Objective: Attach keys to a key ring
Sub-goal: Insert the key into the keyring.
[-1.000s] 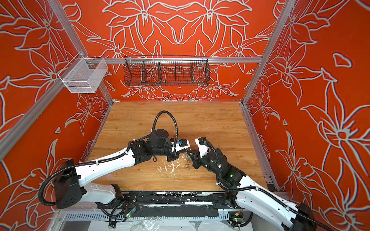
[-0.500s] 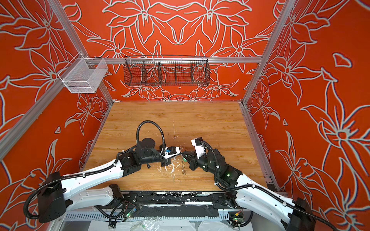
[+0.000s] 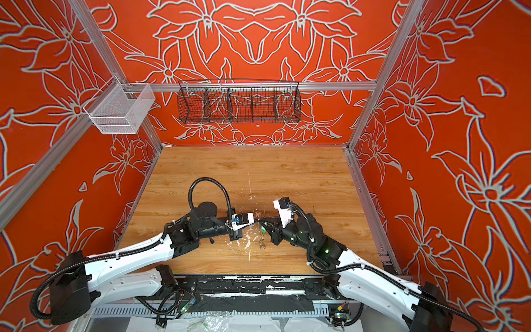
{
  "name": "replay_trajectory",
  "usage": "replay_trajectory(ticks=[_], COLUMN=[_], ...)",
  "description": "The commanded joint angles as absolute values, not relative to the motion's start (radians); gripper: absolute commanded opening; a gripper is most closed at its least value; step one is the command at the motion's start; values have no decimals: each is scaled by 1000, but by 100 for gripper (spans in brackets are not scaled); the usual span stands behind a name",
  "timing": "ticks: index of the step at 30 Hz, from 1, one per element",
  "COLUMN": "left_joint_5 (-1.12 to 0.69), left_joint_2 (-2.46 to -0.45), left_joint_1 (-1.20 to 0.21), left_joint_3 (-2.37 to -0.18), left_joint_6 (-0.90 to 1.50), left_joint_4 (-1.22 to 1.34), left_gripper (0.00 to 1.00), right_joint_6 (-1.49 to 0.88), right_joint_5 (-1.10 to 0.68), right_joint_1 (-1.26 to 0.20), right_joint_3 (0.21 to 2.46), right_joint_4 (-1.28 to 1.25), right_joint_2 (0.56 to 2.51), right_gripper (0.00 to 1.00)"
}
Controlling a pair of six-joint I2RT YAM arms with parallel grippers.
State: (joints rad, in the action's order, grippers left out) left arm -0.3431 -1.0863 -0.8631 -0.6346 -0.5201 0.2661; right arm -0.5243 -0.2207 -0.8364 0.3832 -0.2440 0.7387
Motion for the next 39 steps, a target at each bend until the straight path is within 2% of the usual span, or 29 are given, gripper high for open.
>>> replay_trajectory(ticks=[1, 5, 15, 25, 30, 35, 39], left_joint_5=[-407, -413, -411, -360, -333, -327, -324], left_joint_2=[-1087, -1113, -1199, -1308, -1325, -1333, -1333], left_joint_1=[-869, -868, -868, -868, -868, -868, -869], left_joint_3=[-677, -724, -829, -939, -960, -964, -965], left_joint_6=[-525, -531, -524, -492, -491, -491, -491], left_joint_4=[276, 199, 60, -50, -75, -79, -81], left_gripper=[15, 27, 31, 30, 23, 22, 16], right_joint_6=[-527, -517, -500, -495, -491, -488, -488], right_joint_5=[-137, -117, -87, -85, -87, -92, -93], right_joint_1=[-817, -816, -817, -816, -817, -816, -817], right_joint_3=[390, 391, 393, 395, 398, 403, 407], right_joint_4=[-203, -183, -160, -164, -167, -167, -167], right_joint_2=[723, 709, 703, 706, 710, 711, 712], right_gripper=[0, 0, 0, 0, 0, 0, 0])
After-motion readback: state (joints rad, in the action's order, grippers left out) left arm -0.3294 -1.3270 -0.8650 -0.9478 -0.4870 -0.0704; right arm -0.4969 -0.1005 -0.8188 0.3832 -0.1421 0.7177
